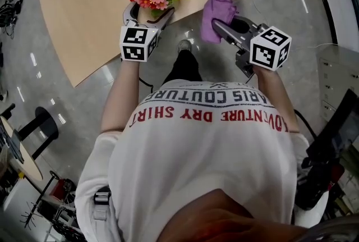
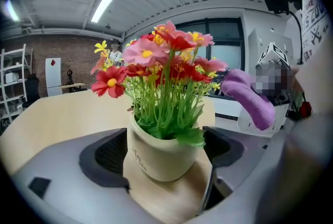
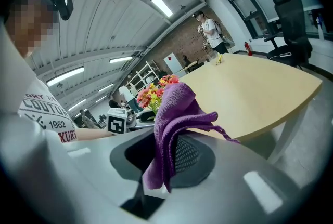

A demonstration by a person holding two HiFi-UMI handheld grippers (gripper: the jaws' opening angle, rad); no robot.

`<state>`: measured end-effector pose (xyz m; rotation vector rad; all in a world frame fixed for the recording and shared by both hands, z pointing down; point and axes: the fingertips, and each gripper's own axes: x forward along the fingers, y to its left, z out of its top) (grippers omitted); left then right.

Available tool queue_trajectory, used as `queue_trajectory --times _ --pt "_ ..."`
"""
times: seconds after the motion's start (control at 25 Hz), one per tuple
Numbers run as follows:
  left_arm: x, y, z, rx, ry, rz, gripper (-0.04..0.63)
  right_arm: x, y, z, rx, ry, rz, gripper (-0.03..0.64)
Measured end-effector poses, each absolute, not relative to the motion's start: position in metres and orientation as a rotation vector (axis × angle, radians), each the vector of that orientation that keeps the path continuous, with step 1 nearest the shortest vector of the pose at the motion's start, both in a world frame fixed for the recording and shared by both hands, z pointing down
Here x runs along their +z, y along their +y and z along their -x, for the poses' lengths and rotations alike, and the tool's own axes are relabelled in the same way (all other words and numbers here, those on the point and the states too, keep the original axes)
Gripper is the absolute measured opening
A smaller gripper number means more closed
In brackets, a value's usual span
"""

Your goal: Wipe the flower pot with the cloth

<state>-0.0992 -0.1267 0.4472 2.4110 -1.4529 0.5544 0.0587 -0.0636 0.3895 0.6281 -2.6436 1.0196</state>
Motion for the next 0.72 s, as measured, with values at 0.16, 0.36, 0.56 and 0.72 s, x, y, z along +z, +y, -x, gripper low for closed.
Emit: queue_trajectory --times 0.16,0.36,0.56,0.72 --pt "0.452 -0.132 0.099 0.573 -1.462 -2.428 0.436 0.394 -0.069 -0.055 1.031 -2.641 -0.620 0.051" --pt "0.453 -0.132 0.098 0.574 -1.456 -2.436 0.436 0.400 -0.070 -0.048 1.048 -2.638 -0.608 0.051" --pt "0.455 -0.132 0.100 0.563 -1.459 -2.430 0.436 0.404 -0.069 -0.042 1.059 -2.637 -0.591 0.051" --pt "0.453 -0.131 0.099 0.558 -1.459 -2.430 0.436 0.405 -0.068 -0.040 1.068 -2.633 -0.580 0.051"
